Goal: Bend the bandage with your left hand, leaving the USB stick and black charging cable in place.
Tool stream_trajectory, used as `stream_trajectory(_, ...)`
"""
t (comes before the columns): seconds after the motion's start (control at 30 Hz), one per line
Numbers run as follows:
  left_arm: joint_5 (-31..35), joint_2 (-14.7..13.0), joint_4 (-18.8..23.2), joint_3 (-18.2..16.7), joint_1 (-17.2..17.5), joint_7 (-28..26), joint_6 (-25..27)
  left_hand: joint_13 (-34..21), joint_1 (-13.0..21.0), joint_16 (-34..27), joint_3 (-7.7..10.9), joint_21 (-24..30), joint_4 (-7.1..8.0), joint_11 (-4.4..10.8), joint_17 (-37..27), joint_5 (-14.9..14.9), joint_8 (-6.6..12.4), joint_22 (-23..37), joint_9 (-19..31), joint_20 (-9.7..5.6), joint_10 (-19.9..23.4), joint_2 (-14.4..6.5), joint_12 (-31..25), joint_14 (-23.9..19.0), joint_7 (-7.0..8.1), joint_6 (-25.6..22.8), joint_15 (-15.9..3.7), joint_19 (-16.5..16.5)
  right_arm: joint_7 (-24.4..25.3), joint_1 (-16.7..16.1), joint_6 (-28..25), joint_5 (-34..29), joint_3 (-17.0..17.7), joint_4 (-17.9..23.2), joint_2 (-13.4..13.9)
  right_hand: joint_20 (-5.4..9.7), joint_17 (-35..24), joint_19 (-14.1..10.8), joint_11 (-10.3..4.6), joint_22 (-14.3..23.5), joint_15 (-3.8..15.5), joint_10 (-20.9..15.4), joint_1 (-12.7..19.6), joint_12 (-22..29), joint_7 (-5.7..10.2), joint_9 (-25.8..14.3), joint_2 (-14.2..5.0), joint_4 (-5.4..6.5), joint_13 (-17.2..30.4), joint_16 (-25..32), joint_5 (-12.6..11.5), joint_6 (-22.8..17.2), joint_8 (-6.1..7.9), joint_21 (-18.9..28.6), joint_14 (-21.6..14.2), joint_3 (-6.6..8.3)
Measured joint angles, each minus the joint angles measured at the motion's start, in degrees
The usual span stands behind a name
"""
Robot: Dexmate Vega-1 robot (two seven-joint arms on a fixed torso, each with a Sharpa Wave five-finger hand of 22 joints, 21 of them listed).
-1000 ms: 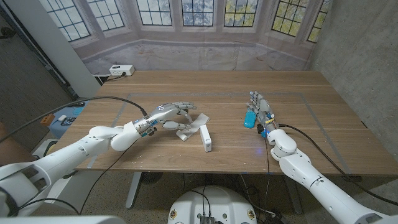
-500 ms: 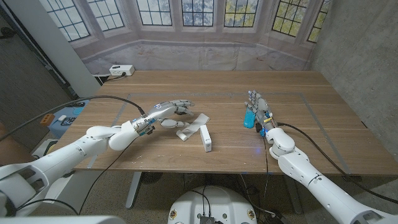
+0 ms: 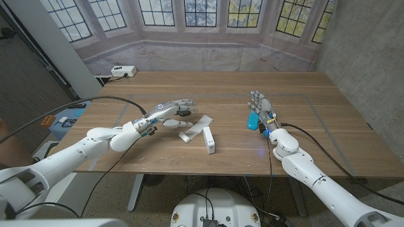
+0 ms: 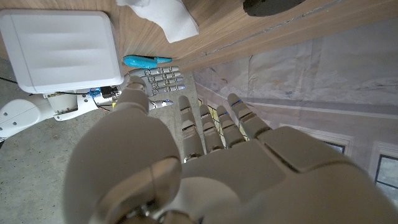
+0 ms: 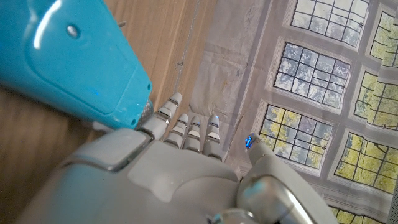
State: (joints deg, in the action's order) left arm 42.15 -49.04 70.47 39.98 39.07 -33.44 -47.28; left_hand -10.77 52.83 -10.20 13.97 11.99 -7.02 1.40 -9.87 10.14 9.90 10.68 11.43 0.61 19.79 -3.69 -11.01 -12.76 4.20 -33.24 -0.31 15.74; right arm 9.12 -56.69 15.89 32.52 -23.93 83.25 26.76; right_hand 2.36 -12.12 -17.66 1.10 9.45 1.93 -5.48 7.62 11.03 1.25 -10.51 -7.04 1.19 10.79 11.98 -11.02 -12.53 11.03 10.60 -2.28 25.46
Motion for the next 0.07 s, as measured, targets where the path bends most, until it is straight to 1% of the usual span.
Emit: stream_trajectory(0.07, -0.3, 0.0, 0.2, -0.1, 0.2, 0.3, 0.2, 0.0, 0.0, 0.0, 0.0, 0.0, 0.0, -0.17, 0.0, 0.0, 0.0, 0.0, 0.0, 0.0, -0.2, 0.0, 0.0, 0.0, 0.0, 0.0, 0.0, 0.0, -0.1, 0.1, 0.0, 0.0, 0.0, -0.1, 0.0, 0.0, 0.0, 0.0, 0.0, 0.0, 0.0, 0.0, 0.0, 0.0, -0.01, 0.0, 0.0, 0.0, 0.0, 0.0, 0.0, 0.0, 0.0, 0.0, 0.0, 0.0)
